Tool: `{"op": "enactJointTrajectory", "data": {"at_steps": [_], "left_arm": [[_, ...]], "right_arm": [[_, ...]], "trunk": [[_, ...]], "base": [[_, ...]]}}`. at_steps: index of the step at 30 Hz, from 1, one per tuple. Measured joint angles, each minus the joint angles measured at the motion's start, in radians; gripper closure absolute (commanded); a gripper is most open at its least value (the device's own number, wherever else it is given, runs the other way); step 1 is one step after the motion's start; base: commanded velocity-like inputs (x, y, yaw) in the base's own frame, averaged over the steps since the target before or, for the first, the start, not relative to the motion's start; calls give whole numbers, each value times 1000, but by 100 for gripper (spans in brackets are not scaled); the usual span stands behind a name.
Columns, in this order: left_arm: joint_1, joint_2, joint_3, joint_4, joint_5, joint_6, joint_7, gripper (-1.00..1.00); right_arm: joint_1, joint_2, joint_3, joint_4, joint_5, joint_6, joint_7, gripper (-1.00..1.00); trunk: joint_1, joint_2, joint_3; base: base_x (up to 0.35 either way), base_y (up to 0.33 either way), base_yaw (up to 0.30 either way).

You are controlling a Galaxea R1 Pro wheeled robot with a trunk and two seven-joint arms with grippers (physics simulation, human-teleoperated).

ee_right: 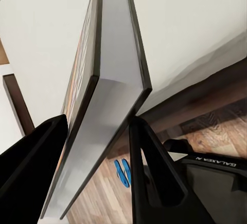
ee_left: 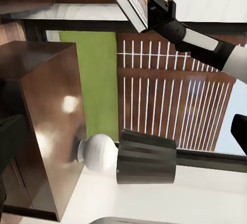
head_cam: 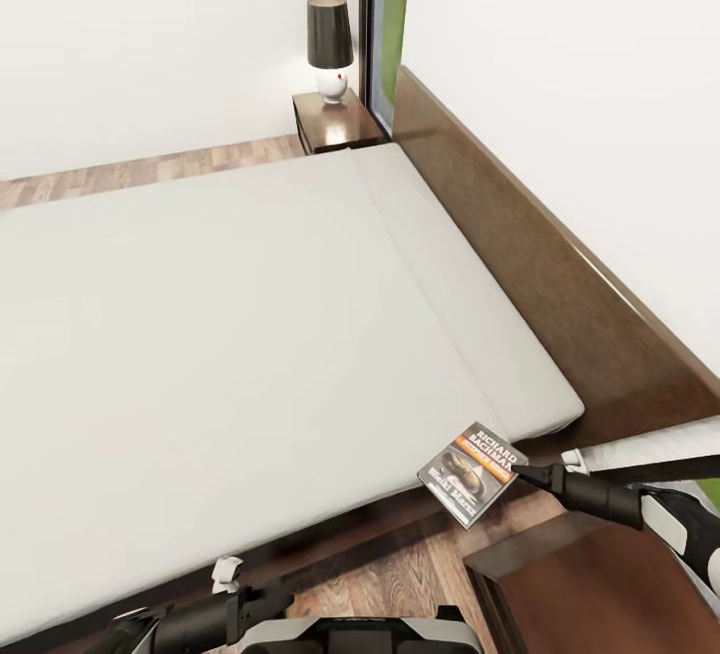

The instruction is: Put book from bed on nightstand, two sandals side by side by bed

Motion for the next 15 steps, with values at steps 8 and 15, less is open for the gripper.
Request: {"op": "enactJointTrajectory", "data": {"at_steps": [8, 15], "left_arm": [[0, -2, 0, 0, 0, 1, 39, -100], [0, -2, 0, 1, 0, 2, 42, -100]], "right_arm": [[0, 2, 0, 0, -2, 0, 0, 100], [0, 1, -1, 0, -4, 0, 0, 100]], "trunk": [[0, 0, 12], [0, 0, 24]], "base": [[0, 0, 0], [0, 0, 0]]}}
